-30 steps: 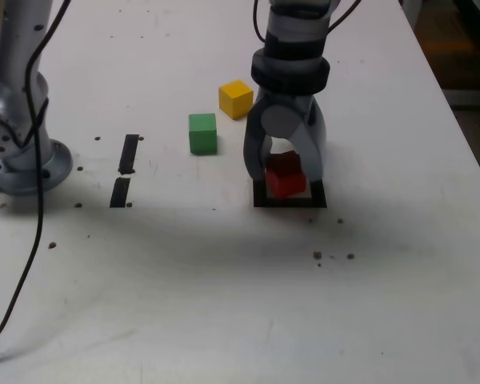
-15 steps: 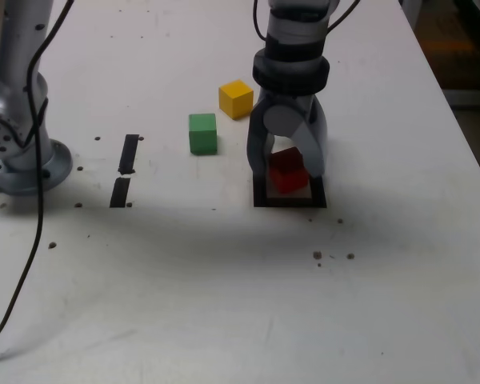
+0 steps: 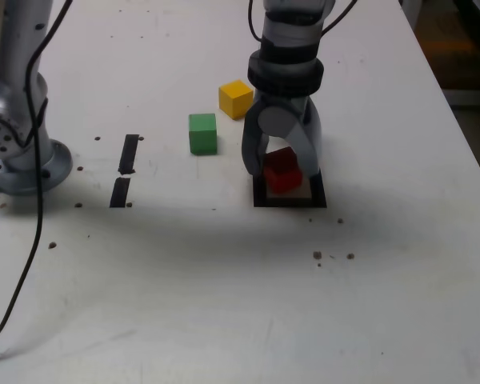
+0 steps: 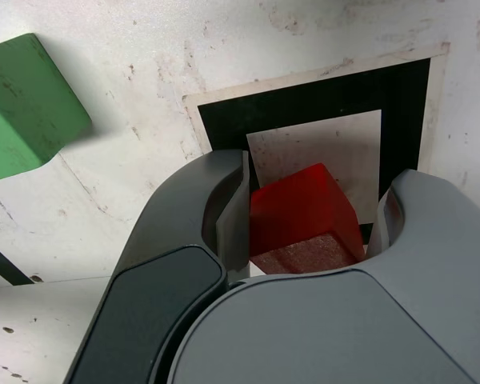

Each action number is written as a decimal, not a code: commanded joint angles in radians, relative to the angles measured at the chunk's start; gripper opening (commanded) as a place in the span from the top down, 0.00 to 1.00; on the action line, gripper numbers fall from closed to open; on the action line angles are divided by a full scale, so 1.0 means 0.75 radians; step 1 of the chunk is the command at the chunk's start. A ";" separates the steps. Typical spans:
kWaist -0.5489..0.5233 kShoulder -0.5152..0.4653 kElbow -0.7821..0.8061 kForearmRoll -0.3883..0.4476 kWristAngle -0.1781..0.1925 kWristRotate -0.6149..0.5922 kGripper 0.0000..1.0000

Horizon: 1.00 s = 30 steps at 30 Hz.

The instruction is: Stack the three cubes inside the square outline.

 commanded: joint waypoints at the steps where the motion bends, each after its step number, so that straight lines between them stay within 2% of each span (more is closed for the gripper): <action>1: 0.001 -0.011 0.002 -0.002 0.003 0.001 0.39; 6: 0.001 -0.016 0.003 -0.011 0.010 0.001 0.34; 15: 0.001 -0.025 0.012 -0.027 0.020 0.001 0.17; 20: 0.001 -0.044 0.024 -0.050 0.031 -0.002 0.13; 25: 0.001 -0.087 0.029 -0.053 0.081 -0.037 0.11; 30: 0.001 -0.184 0.059 -0.040 0.167 -0.114 0.11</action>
